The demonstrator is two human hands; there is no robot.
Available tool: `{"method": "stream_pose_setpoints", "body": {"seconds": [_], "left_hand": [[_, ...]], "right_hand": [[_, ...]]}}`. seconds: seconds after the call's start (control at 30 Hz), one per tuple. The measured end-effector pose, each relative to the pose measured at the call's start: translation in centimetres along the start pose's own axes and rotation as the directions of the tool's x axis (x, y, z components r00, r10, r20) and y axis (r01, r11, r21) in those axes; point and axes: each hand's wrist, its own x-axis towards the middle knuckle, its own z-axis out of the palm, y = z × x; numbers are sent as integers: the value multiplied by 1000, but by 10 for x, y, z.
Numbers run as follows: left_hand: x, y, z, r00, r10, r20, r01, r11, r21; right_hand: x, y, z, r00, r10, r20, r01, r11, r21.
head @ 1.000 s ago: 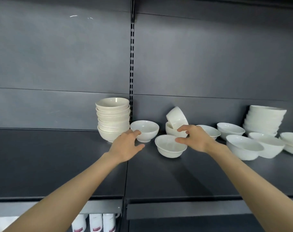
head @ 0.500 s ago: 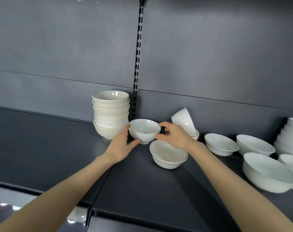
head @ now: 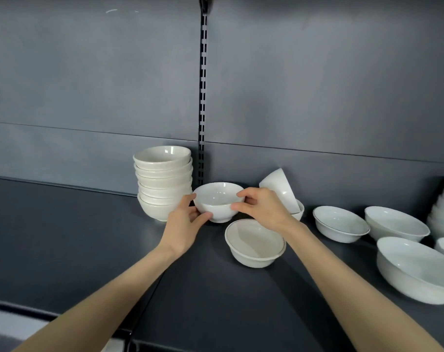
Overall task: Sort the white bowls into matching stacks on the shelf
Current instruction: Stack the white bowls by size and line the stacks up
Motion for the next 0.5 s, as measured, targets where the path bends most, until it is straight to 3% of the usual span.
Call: {"method": "stream_pose_setpoints", "body": {"seconds": [0.2,0.5], "left_hand": [[-6,21,-6,993,86,-82,-97,984,-152],[-26,61,1,979,193,72,-152,912,-381]], "right_hand": [[-24,-19,-12,987,-61,-150,75,993,94],[-81,-41,-46,926,-99,-363,163,975,150]]}}
